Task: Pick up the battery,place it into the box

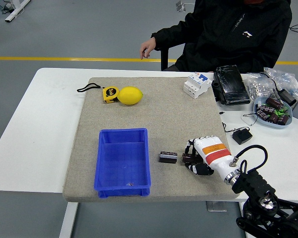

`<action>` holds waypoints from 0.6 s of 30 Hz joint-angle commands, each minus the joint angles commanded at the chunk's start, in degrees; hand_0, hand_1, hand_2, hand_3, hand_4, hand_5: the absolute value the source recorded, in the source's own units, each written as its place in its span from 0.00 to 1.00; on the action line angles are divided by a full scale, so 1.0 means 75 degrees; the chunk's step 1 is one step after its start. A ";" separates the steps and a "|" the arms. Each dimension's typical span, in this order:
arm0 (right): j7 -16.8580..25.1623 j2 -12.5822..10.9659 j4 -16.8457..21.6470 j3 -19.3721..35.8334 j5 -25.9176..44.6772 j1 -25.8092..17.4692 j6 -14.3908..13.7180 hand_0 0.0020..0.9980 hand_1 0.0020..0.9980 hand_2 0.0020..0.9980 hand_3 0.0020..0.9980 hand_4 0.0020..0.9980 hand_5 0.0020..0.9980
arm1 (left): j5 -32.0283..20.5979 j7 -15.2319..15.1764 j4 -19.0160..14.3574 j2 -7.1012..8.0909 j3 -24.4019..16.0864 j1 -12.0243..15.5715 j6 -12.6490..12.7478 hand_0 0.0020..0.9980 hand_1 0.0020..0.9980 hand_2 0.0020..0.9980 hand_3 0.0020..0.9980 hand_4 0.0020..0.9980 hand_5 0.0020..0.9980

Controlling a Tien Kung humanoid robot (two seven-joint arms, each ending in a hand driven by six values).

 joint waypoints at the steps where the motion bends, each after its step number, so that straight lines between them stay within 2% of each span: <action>1: -0.0001 -0.0001 0.0007 0.0002 -0.0002 0.0009 0.0000 0.17 0.32 0.38 0.47 0.85 0.06 | 0.0010 0.0003 -0.0001 -0.0002 -0.0004 -0.0005 0.0001 0.73 0.69 0.65 0.58 0.63 0.55; 18: -0.0004 0.0015 0.0045 -0.0037 0.0016 0.0043 0.0025 0.17 0.31 0.38 0.47 0.85 0.05 | 0.0088 0.0023 -0.0001 -0.0003 -0.0067 0.0022 -0.0005 0.73 0.69 0.65 0.58 0.63 0.55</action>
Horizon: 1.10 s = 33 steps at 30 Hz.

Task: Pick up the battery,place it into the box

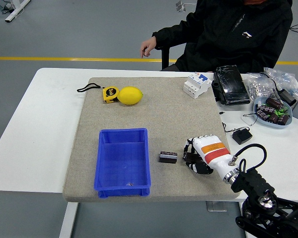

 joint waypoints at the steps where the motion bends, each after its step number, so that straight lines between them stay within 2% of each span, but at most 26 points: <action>1: -0.0001 0.0000 0.0007 -0.0003 -0.0003 0.0000 -0.0002 0.17 0.31 0.38 0.47 0.85 0.05 | -0.0002 0.0001 -0.0001 0.0001 0.0005 0.0005 -0.0003 0.73 0.69 0.65 0.58 0.63 0.55; 20: -0.0032 0.0015 0.0124 0.0044 -0.0058 0.0039 0.0005 0.15 0.30 0.38 0.47 0.85 0.06 | 0.0023 0.0024 -0.0015 0.0016 0.0001 0.0020 -0.0025 0.73 0.69 0.65 0.58 0.63 0.55; 33: -0.0113 0.0080 0.0379 0.0118 -0.0215 0.0206 0.0074 0.15 0.30 0.38 0.48 0.85 0.06 | 0.0029 0.0020 -0.0011 0.0037 -0.0020 -0.0002 -0.0015 0.73 0.69 0.65 0.58 0.63 0.55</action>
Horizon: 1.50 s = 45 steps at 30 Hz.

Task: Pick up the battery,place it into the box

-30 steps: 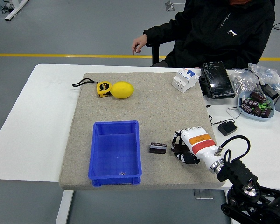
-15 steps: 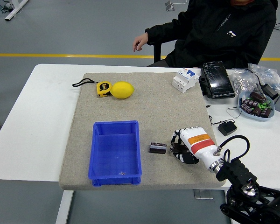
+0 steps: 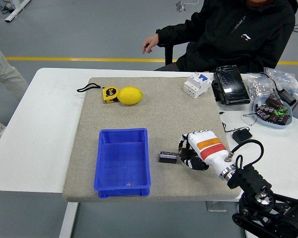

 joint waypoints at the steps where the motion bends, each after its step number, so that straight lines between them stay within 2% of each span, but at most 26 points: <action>1: -0.0007 0.0014 0.0019 0.0008 -0.0013 0.0020 0.0004 0.15 0.30 0.38 0.48 0.85 0.06 | 0.0002 0.0001 0.0000 0.0002 -0.0001 0.0001 0.0000 0.73 0.69 0.65 0.58 0.63 0.55; 8: -0.0091 0.0218 0.0297 0.0072 -0.0139 0.0373 0.0064 0.15 0.30 0.38 0.48 0.86 0.06 | 0.0053 0.0029 -0.0008 0.0032 -0.0033 -0.0019 -0.0005 0.73 0.69 0.65 0.58 0.63 0.55; 16: -0.0161 0.0643 0.0499 -0.0068 -0.0191 0.0910 0.0143 0.15 0.30 0.38 0.48 0.86 0.06 | 0.0177 0.0067 -0.0012 0.0088 -0.0145 -0.0008 -0.0008 0.73 0.69 0.65 0.58 0.63 0.55; 25: -0.0228 0.1416 0.0714 -0.0698 -0.0209 0.1613 0.0326 0.15 0.30 0.38 0.48 0.86 0.07 | 0.0404 0.0158 -0.0034 0.0147 -0.0303 -0.0021 -0.0040 0.73 0.69 0.65 0.58 0.63 0.55; 30: -0.0212 0.1981 0.0653 -0.0821 -0.0154 0.1726 0.0330 0.15 0.30 0.38 0.48 0.86 0.06 | 0.0460 0.0195 -0.0049 0.0174 -0.0332 -0.0042 -0.0058 0.72 0.69 0.65 0.58 0.63 0.55; 32: -0.0211 0.2049 0.0631 -0.0883 -0.0128 0.1779 0.0360 0.15 0.30 0.38 0.48 0.86 0.06 | 0.0494 0.0211 -0.0054 0.0185 -0.0358 -0.0051 -0.0063 0.72 0.69 0.65 0.58 0.63 0.55; 35: -0.0250 0.2049 0.0570 -0.0978 -0.0047 0.1872 0.0578 0.15 0.30 0.38 0.48 0.86 0.06 | 0.0531 0.0231 -0.0063 0.0196 -0.0364 -0.0065 -0.0075 0.72 0.69 0.65 0.58 0.63 0.55; 36: -0.0270 0.2049 0.0538 -0.1008 0.0013 0.1898 0.0671 0.21 0.38 0.44 0.49 0.76 0.20 | 0.0535 0.0236 -0.0065 0.0199 -0.0362 -0.0070 -0.0079 0.73 0.69 0.65 0.58 0.63 0.54; 41: -0.0448 0.2049 0.0385 -0.1111 0.0212 0.1971 0.1312 0.21 0.38 0.44 0.49 0.76 0.20 | 0.0572 0.0254 -0.0073 0.0206 -0.0383 -0.0080 -0.0088 0.73 0.69 0.65 0.58 0.63 0.54; 42: -0.0481 0.2049 0.0370 -0.1116 0.0235 0.1973 0.1391 0.40 0.48 0.56 0.53 0.80 0.22 | 0.0574 0.0255 -0.0073 0.0206 -0.0385 -0.0079 -0.0089 0.73 0.69 0.65 0.58 0.63 0.54; 45: -0.0594 0.2049 0.0301 -0.1127 0.0330 0.1995 0.1634 0.40 0.48 0.56 0.53 0.80 0.22 | 0.0613 0.0256 -0.0071 0.0206 -0.0421 -0.0063 -0.0091 0.73 0.69 0.65 0.58 0.63 0.54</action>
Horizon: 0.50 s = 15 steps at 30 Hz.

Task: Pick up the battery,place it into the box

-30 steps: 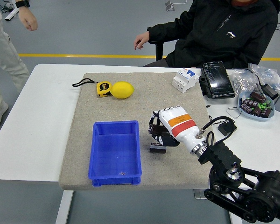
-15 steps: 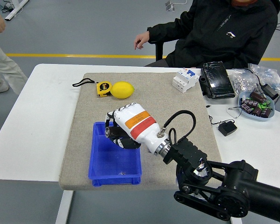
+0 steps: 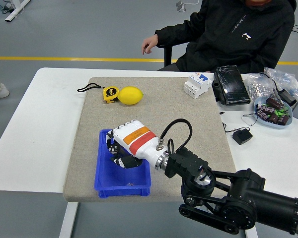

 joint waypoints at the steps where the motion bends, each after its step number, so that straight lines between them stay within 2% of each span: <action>1: -0.0017 0.0000 -0.0018 0.0000 0.0014 0.0007 0.0032 0.40 0.48 0.56 0.53 0.80 0.22 | 0.0023 0.0002 0.0000 -0.0001 -0.0014 0.0004 -0.0004 0.73 0.69 0.65 0.58 0.63 0.54; 3: -0.0028 0.0000 -0.0047 -0.0005 0.0029 0.0030 0.0065 0.43 0.50 0.59 0.53 0.81 0.22 | 0.0072 0.0009 -0.0001 -0.0005 -0.0034 0.0010 -0.0016 0.73 0.69 0.65 0.58 0.63 0.54; 10: -0.0016 0.0000 -0.0063 0.0008 0.0009 0.0077 0.0037 0.43 0.51 0.60 0.54 0.79 0.22 | 0.0168 0.0025 -0.0003 -0.0013 -0.0103 0.0030 -0.0032 0.73 0.69 0.65 0.58 0.63 0.54; 15: 0.0021 0.0000 0.0094 0.0338 -0.0069 0.0143 -0.0019 0.41 0.51 0.59 0.54 0.80 0.24 | 0.0183 0.0021 0.0000 -0.0015 -0.0109 0.0042 -0.0037 0.73 0.69 0.65 0.59 0.63 0.54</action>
